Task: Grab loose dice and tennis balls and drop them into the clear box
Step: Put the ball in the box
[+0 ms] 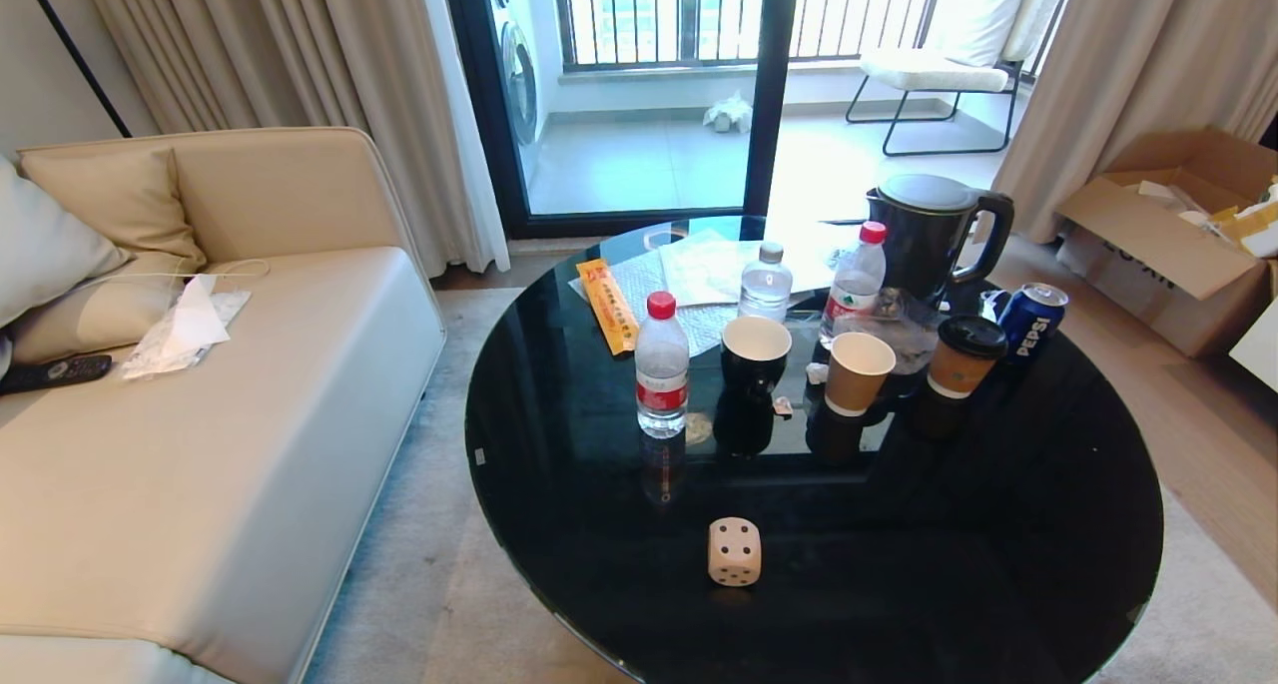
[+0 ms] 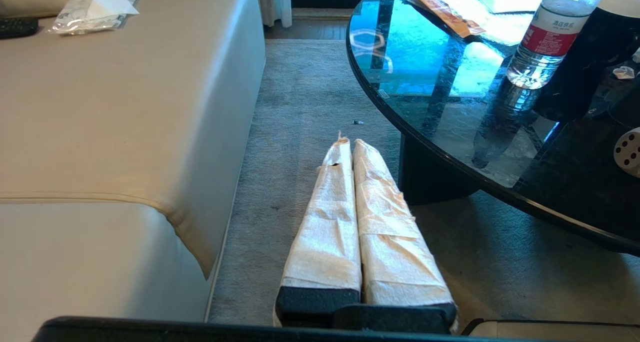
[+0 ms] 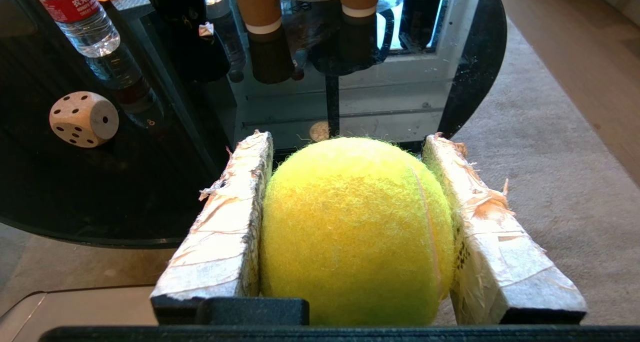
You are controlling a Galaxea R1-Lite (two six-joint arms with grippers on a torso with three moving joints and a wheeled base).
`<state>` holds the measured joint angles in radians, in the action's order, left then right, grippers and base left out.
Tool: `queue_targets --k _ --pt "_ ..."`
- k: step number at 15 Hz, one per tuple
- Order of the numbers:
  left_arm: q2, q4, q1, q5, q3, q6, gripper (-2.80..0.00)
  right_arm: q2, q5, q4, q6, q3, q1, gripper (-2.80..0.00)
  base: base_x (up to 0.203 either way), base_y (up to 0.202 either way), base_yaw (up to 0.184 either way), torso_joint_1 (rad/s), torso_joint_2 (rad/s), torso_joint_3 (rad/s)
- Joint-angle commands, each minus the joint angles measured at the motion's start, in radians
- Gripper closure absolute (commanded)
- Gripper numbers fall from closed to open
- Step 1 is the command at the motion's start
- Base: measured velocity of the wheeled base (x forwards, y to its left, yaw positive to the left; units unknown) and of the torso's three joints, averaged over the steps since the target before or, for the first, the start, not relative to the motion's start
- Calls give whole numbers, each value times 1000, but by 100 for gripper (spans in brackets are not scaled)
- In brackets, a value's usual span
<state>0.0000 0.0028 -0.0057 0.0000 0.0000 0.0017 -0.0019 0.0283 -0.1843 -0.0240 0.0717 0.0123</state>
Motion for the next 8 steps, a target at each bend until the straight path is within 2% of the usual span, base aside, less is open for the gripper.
queue_targets --k 1,8 --pt "0 0 0 0 0 0 0 2 0 -1 -1 0 0 0 0 0 0 0 0 0" --pt "0 0 0 0 0 -2 0 2 1 -1 -1 0 0 0 0 0 0 0 0 0"
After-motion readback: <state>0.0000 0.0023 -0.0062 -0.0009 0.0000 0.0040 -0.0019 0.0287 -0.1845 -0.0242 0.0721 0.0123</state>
